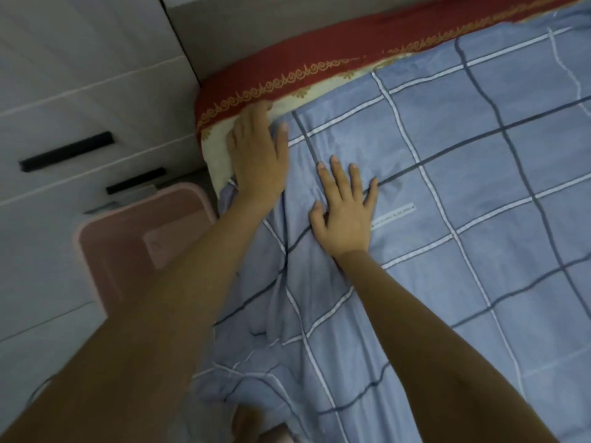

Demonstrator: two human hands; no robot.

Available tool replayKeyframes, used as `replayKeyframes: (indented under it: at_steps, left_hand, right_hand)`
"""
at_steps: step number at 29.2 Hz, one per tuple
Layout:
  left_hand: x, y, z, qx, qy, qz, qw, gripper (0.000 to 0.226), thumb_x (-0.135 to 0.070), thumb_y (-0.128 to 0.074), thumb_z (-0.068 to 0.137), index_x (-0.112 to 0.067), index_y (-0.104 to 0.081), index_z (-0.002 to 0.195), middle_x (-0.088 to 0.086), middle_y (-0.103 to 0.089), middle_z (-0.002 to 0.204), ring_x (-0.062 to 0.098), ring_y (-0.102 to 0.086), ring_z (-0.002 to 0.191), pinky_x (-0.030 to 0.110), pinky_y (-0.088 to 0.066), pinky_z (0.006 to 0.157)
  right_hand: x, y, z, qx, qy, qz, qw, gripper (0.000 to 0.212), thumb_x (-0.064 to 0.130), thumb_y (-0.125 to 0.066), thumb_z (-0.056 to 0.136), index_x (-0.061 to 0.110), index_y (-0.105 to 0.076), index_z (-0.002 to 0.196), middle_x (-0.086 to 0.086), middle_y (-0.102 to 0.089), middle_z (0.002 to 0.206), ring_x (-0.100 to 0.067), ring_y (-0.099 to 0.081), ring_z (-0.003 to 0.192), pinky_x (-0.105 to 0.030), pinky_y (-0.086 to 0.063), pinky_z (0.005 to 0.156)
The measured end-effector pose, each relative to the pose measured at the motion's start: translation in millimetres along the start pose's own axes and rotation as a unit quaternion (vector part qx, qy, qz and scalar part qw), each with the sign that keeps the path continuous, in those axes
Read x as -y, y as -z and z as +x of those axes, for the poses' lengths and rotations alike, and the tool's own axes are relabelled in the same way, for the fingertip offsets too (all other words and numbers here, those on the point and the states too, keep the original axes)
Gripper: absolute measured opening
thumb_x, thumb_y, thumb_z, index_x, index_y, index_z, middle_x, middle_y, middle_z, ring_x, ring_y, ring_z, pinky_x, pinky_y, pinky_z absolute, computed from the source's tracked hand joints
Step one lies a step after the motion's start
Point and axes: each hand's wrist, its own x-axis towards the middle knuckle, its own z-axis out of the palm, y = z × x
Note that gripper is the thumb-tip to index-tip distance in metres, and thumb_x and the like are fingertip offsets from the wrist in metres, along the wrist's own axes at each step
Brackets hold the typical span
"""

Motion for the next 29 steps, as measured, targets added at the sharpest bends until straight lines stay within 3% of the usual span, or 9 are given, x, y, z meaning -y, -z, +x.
replayKeyframes:
  at_steps: [3, 7, 11, 15, 18, 21, 25, 27, 29]
  left_hand:
    - [31, 32, -63, 0.012, 0.060, 0.021, 0.998, 0.050, -0.038, -0.040, 0.092, -0.009, -0.043, 0.132, 0.012, -0.044, 0.135, 0.029, -0.042, 0.122, 0.038, -0.031, 0.102]
    - [82, 69, -116, 0.177, 0.175, -0.195, 0.949, 0.053, -0.033, -0.049, 0.097, -0.008, -0.033, 0.141, 0.005, -0.045, 0.137, 0.015, -0.047, 0.119, 0.024, -0.037, 0.098]
    - [105, 80, -132, 0.280, 0.207, -0.203, 0.915, 0.036, -0.007, -0.053, 0.093, -0.004, -0.052, 0.129, 0.006, -0.056, 0.125, 0.021, -0.054, 0.112, 0.024, -0.042, 0.090]
    - [124, 77, -148, 0.289, 0.291, -0.252, 0.876, 0.034, -0.015, -0.065, 0.087, -0.007, -0.058, 0.120, 0.006, -0.057, 0.124, 0.014, -0.059, 0.106, 0.022, -0.046, 0.088]
    - [122, 77, -174, 0.340, 0.295, -0.234, 0.862, 0.037, 0.005, -0.055, 0.091, -0.010, -0.049, 0.124, 0.012, -0.052, 0.130, -0.017, -0.054, 0.081, 0.000, -0.040, 0.076]
    - [109, 104, -201, 0.426, 0.245, -0.141, 0.860, 0.051, -0.002, -0.072, 0.080, -0.009, -0.052, 0.126, -0.001, -0.053, 0.121, 0.005, -0.054, 0.102, 0.015, -0.045, 0.084]
    - [112, 149, -222, 0.502, 0.205, 0.016, 0.840, 0.068, -0.044, -0.084, 0.060, 0.002, -0.065, 0.106, 0.013, -0.065, 0.100, 0.023, -0.061, 0.091, 0.039, -0.052, 0.084]
    - [91, 166, -228, 0.495, 0.212, -0.004, 0.843, 0.050, -0.037, -0.077, 0.074, 0.004, -0.065, 0.100, 0.012, -0.060, 0.088, 0.020, -0.057, 0.080, 0.032, -0.048, 0.074]
    - [64, 183, -235, 0.466, 0.227, -0.037, 0.854, 0.036, -0.028, -0.061, 0.091, -0.002, -0.060, 0.114, 0.007, -0.060, 0.099, 0.018, -0.057, 0.090, 0.026, -0.043, 0.074]
  right_hand:
    - [-1, 0, -2, -0.007, -0.005, 0.006, 1.000, 0.061, 0.036, -0.039, 0.085, 0.023, -0.038, 0.145, 0.000, -0.034, 0.152, -0.028, -0.026, 0.141, -0.057, -0.008, 0.114]
    - [1, -1, -1, -0.010, -0.011, 0.007, 1.000, 0.059, 0.037, -0.040, 0.088, 0.023, -0.036, 0.146, -0.001, -0.032, 0.153, -0.028, -0.026, 0.141, -0.056, -0.008, 0.114]
    - [13, -3, -30, 0.001, -0.068, 0.030, 0.997, 0.058, 0.038, -0.039, 0.094, 0.024, -0.026, 0.149, 0.000, -0.021, 0.157, -0.026, -0.016, 0.145, -0.051, -0.002, 0.115]
    - [54, 5, -107, 0.027, -0.114, 0.162, 0.980, 0.059, 0.033, -0.045, 0.088, 0.020, -0.036, 0.145, -0.005, -0.025, 0.156, -0.025, -0.017, 0.144, -0.047, 0.003, 0.115]
    - [92, 12, -197, 0.026, -0.104, 0.322, 0.941, 0.042, 0.018, -0.048, 0.087, 0.008, -0.054, 0.127, -0.010, -0.045, 0.141, -0.010, -0.037, 0.129, -0.029, -0.016, 0.116]
    - [115, 5, -286, 0.082, -0.210, 0.399, 0.889, 0.024, 0.018, -0.047, 0.092, 0.004, -0.062, 0.105, -0.009, -0.061, 0.104, -0.010, -0.054, 0.096, -0.022, -0.044, 0.088]
    - [140, 9, -349, 0.186, -0.462, 0.498, 0.710, 0.018, 0.009, -0.049, 0.096, 0.014, -0.064, 0.089, -0.014, -0.064, 0.095, -0.024, -0.058, 0.084, -0.038, -0.047, 0.078]
    - [145, 16, -358, 0.153, -0.613, 0.580, 0.514, 0.025, 0.015, -0.046, 0.099, 0.001, -0.063, 0.110, -0.029, -0.059, 0.116, -0.030, -0.057, 0.087, -0.029, -0.042, 0.068]
    - [146, 17, -372, 0.149, -0.662, 0.670, 0.300, 0.062, 0.045, -0.048, 0.095, -0.006, -0.048, 0.130, -0.032, -0.049, 0.131, -0.030, -0.054, 0.085, -0.029, -0.042, 0.073]
